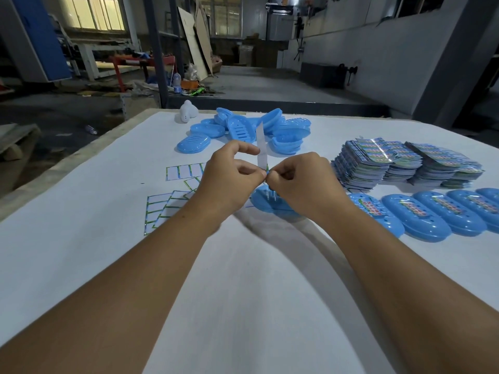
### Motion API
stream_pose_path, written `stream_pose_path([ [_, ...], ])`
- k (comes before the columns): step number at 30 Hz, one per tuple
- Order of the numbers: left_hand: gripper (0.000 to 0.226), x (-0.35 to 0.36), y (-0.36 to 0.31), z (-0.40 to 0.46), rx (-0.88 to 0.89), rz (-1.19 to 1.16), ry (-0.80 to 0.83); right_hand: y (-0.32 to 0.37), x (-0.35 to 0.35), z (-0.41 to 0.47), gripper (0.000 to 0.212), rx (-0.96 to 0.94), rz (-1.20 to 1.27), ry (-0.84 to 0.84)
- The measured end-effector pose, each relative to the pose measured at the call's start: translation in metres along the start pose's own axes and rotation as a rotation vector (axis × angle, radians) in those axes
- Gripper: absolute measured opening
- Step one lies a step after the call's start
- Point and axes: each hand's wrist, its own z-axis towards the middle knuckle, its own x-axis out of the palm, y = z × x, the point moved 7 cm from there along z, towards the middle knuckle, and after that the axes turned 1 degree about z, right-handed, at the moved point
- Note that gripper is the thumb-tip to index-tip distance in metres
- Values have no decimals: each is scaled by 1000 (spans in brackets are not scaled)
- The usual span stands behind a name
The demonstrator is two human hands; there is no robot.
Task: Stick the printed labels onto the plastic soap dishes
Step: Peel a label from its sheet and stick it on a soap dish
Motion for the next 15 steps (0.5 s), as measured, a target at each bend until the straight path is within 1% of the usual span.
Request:
stream_pose_path([
  [4, 29, 3, -3, -2, 40, 36, 14, -1, -2, 0, 32, 26, -62, -17],
  [10, 30, 5, -6, -2, 72, 75, 11, -1, -3, -1, 30, 42, -57, -17],
  [15, 28, 4, -8, -3, 109, 75, -8, -3, -5, -1, 26, 80, 87, -1],
])
